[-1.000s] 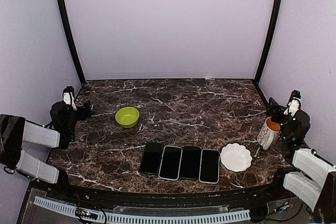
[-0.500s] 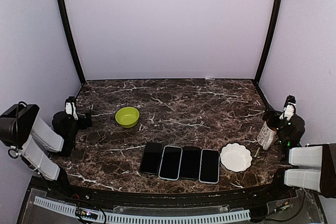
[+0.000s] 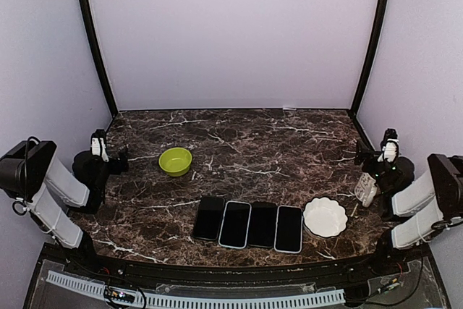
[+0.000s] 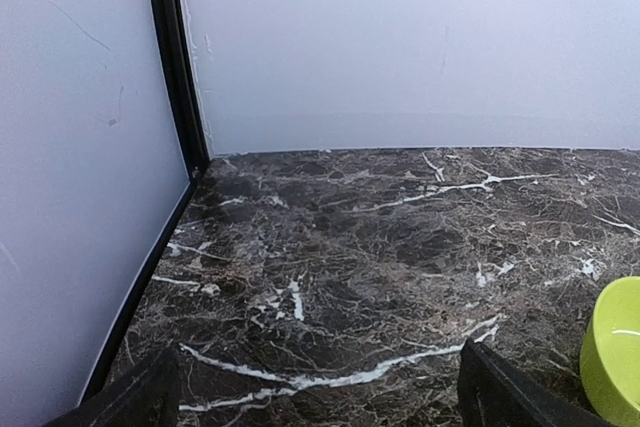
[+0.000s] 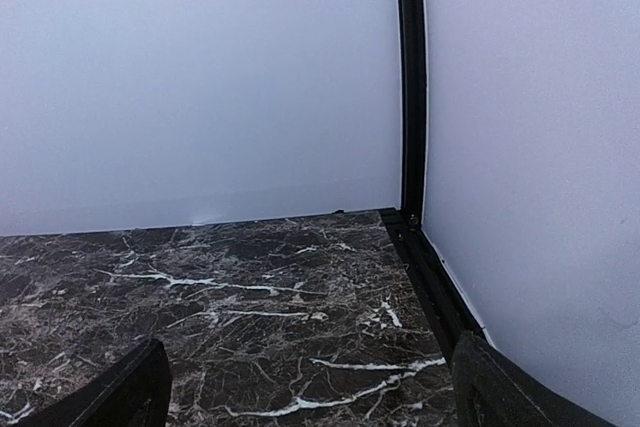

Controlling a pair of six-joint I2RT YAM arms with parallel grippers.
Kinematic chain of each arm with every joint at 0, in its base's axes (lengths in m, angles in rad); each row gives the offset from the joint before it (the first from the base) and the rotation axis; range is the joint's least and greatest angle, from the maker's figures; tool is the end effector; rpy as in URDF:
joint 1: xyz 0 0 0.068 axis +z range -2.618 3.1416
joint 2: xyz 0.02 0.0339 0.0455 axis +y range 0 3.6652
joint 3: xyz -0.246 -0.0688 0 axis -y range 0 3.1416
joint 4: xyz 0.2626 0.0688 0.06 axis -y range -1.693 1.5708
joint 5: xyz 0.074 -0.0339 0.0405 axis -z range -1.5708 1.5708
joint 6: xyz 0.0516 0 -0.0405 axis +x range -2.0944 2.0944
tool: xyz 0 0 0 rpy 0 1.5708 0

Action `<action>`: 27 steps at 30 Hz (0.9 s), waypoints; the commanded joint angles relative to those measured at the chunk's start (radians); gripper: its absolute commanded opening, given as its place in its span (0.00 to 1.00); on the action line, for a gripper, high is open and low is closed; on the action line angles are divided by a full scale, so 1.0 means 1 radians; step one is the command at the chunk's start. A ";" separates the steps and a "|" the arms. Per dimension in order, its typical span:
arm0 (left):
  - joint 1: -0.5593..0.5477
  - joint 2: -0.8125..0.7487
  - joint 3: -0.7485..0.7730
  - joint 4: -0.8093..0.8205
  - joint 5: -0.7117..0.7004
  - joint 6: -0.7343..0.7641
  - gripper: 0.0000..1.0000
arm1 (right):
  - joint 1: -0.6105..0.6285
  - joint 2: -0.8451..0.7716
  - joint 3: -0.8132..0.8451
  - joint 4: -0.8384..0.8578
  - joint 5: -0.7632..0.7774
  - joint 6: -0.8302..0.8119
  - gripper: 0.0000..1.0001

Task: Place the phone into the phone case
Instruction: Press the corner of the phone case at the top left corner of the phone case.

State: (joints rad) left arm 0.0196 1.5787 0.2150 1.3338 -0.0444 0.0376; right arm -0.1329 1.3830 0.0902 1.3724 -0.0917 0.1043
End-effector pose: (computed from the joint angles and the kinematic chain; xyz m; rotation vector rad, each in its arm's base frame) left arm 0.2601 0.0074 0.1111 -0.0201 1.6011 0.0800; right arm 0.2274 -0.0256 0.1291 0.1028 1.4882 0.0453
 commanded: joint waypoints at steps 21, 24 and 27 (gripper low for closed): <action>0.006 -0.005 0.061 -0.076 0.113 0.038 0.99 | 0.000 0.162 0.103 -0.001 0.004 0.013 0.98; 0.006 -0.005 0.060 -0.076 0.113 0.038 0.99 | 0.008 0.164 0.117 -0.021 0.037 0.018 0.98; 0.006 -0.005 0.061 -0.077 0.112 0.038 0.99 | 0.018 0.160 0.120 -0.039 0.064 0.014 0.99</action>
